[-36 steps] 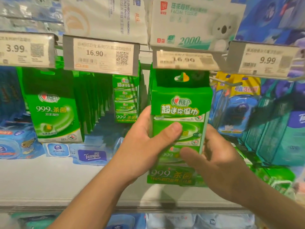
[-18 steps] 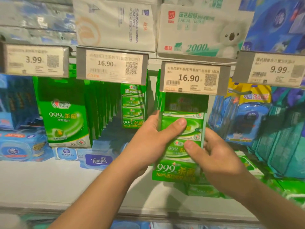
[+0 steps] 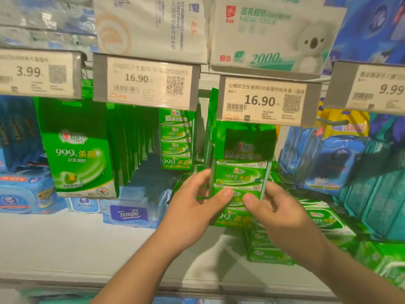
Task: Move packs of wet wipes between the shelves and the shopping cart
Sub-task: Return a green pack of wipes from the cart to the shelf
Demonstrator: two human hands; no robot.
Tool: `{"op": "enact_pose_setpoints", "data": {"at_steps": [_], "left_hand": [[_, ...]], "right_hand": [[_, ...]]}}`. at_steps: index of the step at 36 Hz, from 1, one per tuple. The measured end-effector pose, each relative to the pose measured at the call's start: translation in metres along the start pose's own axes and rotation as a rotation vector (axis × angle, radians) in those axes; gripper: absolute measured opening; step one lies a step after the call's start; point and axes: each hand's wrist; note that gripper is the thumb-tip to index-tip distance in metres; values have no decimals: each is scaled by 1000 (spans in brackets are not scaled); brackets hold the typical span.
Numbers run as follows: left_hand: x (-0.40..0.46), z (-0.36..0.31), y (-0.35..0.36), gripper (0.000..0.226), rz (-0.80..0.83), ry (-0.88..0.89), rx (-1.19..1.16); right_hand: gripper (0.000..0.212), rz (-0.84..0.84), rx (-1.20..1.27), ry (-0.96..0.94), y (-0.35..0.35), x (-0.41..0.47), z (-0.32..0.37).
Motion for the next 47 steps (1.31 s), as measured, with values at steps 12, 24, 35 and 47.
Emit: {"op": "enact_pose_setpoints", "data": {"at_steps": [12, 24, 35, 47], "left_hand": [[25, 11, -1, 49, -228, -65, 213], [11, 8, 4, 42, -262, -98, 339], [-43, 16, 5, 83, -236, -264, 440], [-126, -12, -4, 99, -194, -425, 784]], "right_hand": [[39, -159, -353, -4, -1, 29, 3], [35, -133, -152, 74, 0, 22, 4], [28, 99, -361, 338, -6, 1, -19], [64, 328, -493, 364, 34, -37, -17]]}}
Point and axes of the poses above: each hand's wrist, its own x-axis towards the middle knuckle, its own y-axis out of the palm, z = x × y, and after that the axes turned 11 degrees about z, right-handed
